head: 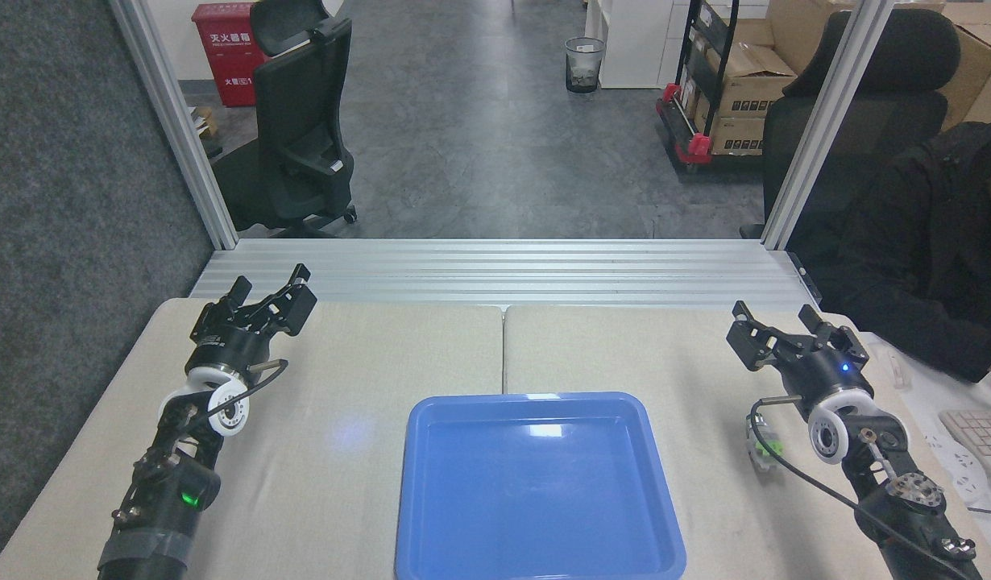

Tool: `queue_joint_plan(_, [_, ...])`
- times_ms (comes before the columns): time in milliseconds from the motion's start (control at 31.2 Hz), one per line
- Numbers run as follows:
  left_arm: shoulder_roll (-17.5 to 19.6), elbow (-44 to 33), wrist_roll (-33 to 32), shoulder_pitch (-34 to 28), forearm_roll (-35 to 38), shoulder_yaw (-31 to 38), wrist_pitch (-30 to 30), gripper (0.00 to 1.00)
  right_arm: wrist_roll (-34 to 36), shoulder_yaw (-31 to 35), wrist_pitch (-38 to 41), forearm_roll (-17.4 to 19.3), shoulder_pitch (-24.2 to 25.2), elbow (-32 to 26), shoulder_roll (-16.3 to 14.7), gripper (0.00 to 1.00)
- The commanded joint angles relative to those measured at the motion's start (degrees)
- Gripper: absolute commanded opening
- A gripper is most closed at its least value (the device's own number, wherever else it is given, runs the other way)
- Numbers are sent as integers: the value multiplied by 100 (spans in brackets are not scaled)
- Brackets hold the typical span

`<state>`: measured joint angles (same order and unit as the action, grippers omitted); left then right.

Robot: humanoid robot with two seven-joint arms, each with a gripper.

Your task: Pick up switch part and place in tray

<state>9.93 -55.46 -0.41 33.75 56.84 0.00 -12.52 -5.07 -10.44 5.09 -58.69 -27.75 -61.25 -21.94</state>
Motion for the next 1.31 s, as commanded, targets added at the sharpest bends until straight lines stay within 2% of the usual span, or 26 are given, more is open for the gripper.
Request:
queue_joint_plan(0, [0, 0, 6, 0, 2, -132, 4, 100, -3, -37, 10, 33, -20, 8, -12, 98])
queue_joint_plan(1089, [0, 0, -3, 0, -6, -132, 4, 100, -12, -11, 159, 51, 50, 17, -65, 98])
queue_joint_plan(1281, [0, 0, -3, 0, -6, -132, 4, 100, -12, 51, 571, 209, 50, -88, -21, 98])
